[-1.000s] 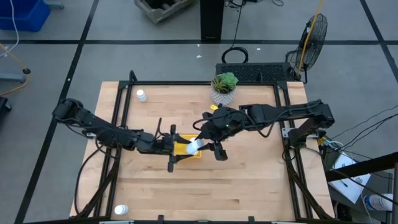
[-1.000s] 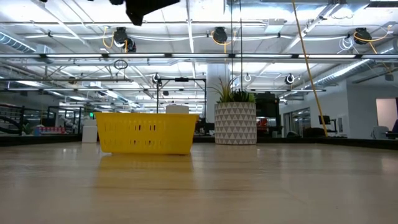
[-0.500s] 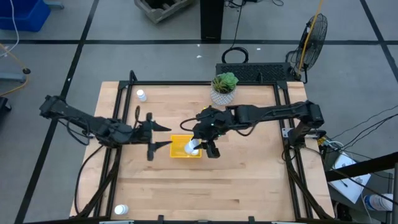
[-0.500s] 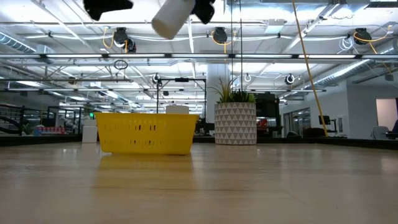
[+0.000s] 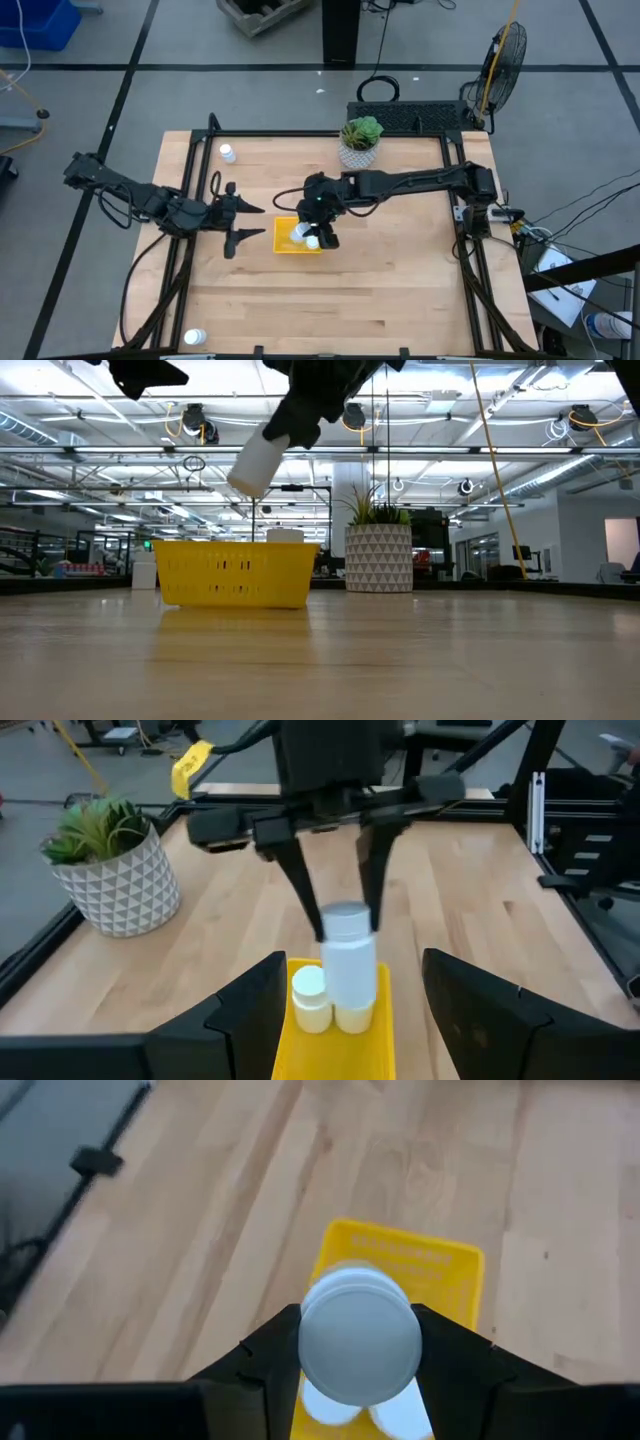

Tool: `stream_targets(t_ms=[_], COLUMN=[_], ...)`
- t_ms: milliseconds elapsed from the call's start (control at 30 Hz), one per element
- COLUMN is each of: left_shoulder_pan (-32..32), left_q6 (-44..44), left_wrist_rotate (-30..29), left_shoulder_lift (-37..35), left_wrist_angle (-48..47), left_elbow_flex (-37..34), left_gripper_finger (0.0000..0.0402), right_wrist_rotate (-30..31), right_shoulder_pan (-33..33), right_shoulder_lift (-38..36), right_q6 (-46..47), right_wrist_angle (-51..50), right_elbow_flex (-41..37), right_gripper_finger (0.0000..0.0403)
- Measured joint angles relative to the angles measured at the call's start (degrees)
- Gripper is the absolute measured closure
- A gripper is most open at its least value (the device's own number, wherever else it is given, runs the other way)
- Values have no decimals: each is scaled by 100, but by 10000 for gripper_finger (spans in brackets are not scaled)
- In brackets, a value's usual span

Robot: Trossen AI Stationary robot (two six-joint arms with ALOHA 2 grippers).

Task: Pick and place pill bottles into a basket
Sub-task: Put the white pill bottle into the yellow bin

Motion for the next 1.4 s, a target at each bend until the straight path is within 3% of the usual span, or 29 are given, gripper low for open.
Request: stream_targets(t_ms=[633, 1233, 1400], left_shoulder_pan=[-8, -8, 6], left_q6=[-200, -441, -486], left_wrist_rotate=[-52, -53, -17], left_shoulder_lift=[8, 17, 406], left_wrist_angle=[-62, -76, -121], left_elbow_flex=[-2, -2, -2], left_gripper_finger=[163, 163, 163], right_wrist_rotate=[18, -13, -146], right_shoulder_pan=[-27, 23, 23], right_shoulder_lift=[-20, 542, 542], right_q6=[-392, -636, -626], right_wrist_angle=[-13, 277, 203], right_elbow_flex=[24, 13, 131], right_gripper_finger=[252, 249, 251])
